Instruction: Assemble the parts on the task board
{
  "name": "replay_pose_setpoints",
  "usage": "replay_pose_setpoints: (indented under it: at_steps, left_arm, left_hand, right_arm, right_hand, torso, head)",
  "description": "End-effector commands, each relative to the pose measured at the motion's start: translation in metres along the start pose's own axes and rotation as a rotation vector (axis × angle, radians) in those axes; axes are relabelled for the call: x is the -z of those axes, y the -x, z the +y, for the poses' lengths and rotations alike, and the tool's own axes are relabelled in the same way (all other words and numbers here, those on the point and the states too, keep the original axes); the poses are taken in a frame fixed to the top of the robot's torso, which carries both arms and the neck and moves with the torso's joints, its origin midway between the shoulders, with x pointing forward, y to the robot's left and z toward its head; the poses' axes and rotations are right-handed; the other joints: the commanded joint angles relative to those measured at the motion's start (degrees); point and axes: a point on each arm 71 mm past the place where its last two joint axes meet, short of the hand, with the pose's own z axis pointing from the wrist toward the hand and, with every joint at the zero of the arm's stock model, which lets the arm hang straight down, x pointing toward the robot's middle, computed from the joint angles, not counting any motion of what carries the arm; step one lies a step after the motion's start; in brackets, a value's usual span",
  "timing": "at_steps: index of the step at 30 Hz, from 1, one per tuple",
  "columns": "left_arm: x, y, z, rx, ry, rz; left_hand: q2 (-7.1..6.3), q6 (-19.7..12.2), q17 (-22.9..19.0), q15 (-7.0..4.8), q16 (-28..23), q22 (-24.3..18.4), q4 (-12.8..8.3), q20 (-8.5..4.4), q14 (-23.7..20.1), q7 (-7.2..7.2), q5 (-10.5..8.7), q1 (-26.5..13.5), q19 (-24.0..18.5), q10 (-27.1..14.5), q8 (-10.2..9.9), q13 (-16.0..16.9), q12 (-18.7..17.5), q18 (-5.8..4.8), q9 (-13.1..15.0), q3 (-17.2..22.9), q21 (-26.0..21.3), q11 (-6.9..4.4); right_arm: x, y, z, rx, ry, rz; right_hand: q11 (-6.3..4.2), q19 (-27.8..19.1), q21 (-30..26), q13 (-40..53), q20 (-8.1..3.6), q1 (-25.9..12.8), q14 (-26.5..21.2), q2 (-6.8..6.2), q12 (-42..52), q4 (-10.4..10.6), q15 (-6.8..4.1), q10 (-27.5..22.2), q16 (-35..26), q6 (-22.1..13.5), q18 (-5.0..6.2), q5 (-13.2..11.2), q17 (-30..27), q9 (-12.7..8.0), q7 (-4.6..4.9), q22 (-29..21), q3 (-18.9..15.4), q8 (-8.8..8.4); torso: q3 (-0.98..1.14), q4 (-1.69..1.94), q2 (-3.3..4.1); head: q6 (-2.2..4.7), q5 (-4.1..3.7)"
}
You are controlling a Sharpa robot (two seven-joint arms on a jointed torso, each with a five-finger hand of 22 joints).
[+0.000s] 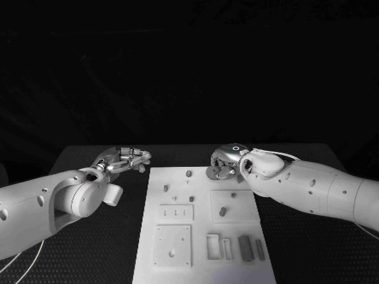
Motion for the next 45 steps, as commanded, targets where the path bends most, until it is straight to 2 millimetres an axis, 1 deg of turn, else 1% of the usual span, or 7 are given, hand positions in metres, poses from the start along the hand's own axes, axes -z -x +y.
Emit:
replay_pose_setpoints:
  at_steps: [1,15,23,31,37,40,45]
  left_arm:
    - [-0.001,-0.001,-0.002,0.005,-0.01,0.006]
    - [-0.001,-0.001,-0.002,0.005,-0.01,0.004]
    - [-0.002,-0.001,-0.002,0.005,-0.011,0.006]
    - [-0.003,-0.002,-0.002,0.005,-0.011,0.009]
    - [-0.003,-0.002,-0.002,0.005,-0.011,0.009]
    - [-0.003,-0.003,-0.002,0.005,-0.012,0.011]
    - [-0.003,-0.002,-0.002,0.005,-0.011,0.009]
  left_hand:
    - [0.0,0.1,-0.1,0.05,-0.4,-0.1,0.1,-0.5,-0.2,0.26,-0.21,-0.4,0.1,0.2,-0.3,0.1,-0.4,0.71,0.1,0.3,0.2,0.27]
    - [0.0,0.1,-0.1,0.04,-0.4,-0.1,0.1,-0.52,-0.2,0.25,-0.21,-0.5,0.1,0.2,-0.3,0.1,-0.4,0.69,0.1,0.3,0.3,0.27]
    - [0.01,0.2,-0.1,0.04,-0.4,-0.1,0.1,-0.54,-0.2,0.25,-0.2,-0.4,0.1,0.2,-0.3,0.1,-0.4,0.68,0.1,0.3,0.3,0.26]
    - [0.01,0.2,-0.1,0.03,-0.4,-0.1,0.1,-0.55,-0.2,0.24,-0.2,-0.4,0.1,0.3,-0.3,0.2,-0.5,0.66,0.1,0.3,0.3,0.26]
    - [0.02,0.2,-0.1,0.03,-0.4,-0.2,0.1,-0.56,-0.2,0.24,-0.2,-0.4,0.1,0.3,-0.4,0.2,-0.5,0.65,0.1,0.3,0.3,0.26]
    - [0.02,0.2,-0.1,0.03,-0.4,-0.2,0.1,-0.57,-0.2,0.24,-0.21,-0.4,0.1,0.3,-0.4,0.2,-0.5,0.65,0.1,0.3,0.3,0.26]
    - [0.03,0.2,-0.1,0.03,-0.4,-0.2,0.1,-0.58,-0.2,0.24,-0.2,-0.4,0.1,0.3,-0.4,0.2,-0.5,0.64,0.1,0.3,0.3,0.26]
  right_arm:
    - [0.0,0.006,0.007,0.041,0.007,-0.056]
    - [-0.002,0.017,0.042,0.057,0.073,-0.152]
    - [-0.009,0.019,0.063,0.059,0.107,-0.164]
    - [-0.014,0.003,0.087,0.05,0.145,-0.14]
    - [-0.016,-0.004,0.095,0.049,0.157,-0.121]
    - [-0.017,-0.008,0.094,0.054,0.152,-0.11]
    - [-0.019,-0.011,0.09,0.06,0.141,-0.103]
  right_hand:
    - [-0.25,0.2,0.3,-0.1,-0.24,0.1,0.2,-0.98,0.4,0.1,-0.21,0.4,0.2,2.1,0.78,0.4,-0.1,0.4,-0.04,0.7,0.4,0.66]
    - [-0.4,0.6,0.6,-0.5,-0.45,0.2,0.7,-2.18,0.6,0.6,-0.34,0.9,0.4,2.5,0.78,0.4,-0.4,0.4,-0.18,0.6,0.9,0.84]
    - [-0.46,0.8,0.6,-0.7,-0.57,0.4,0.9,-2.5,0.7,0.9,-0.4,1.1,0.5,2.6,0.78,0.4,-0.5,0.4,-0.24,0.5,1.3,0.9]
    - [-0.47,0.9,0.6,-0.8,-0.62,0.5,0.9,-2.56,0.7,1.0,-0.42,1.1,0.5,2.6,0.78,0.4,-0.6,0.4,-0.25,0.4,1.5,0.89]
    - [-0.47,0.9,0.7,-0.9,-0.64,0.6,1.0,-2.61,0.7,1.1,-0.42,1.1,0.5,2.5,0.78,0.4,-0.6,0.4,-0.25,0.4,1.6,0.87]
    - [-0.46,0.9,0.7,-0.9,-0.65,0.6,1.0,-2.62,0.7,1.1,-0.42,1.1,0.5,2.5,0.78,0.4,-0.6,0.4,-0.24,0.4,1.6,0.86]
    - [-0.46,0.9,0.7,-1.0,-0.66,0.6,1.0,-2.62,0.7,1.1,-0.42,1.1,0.5,2.5,0.78,0.4,-0.6,0.3,-0.23,0.4,1.6,0.84]
  torso:
    - [0.02,-0.04,-0.03]
    - [0.06,0.11,0.1]
    - [-0.01,0.2,0.07]
    - [-0.06,0.31,0.14]
    - [-0.04,0.29,0.11]
    - [-0.06,0.26,0.1]
    - [0.01,0.16,0.09]
  head:
    - [0.03,0.13]
    - [0.55,0.29]
    - [0.51,0.31]
    - [0.05,0.58]
    - [-0.04,0.82]
    - [0.29,1.1]
    - [0.2,1.43]
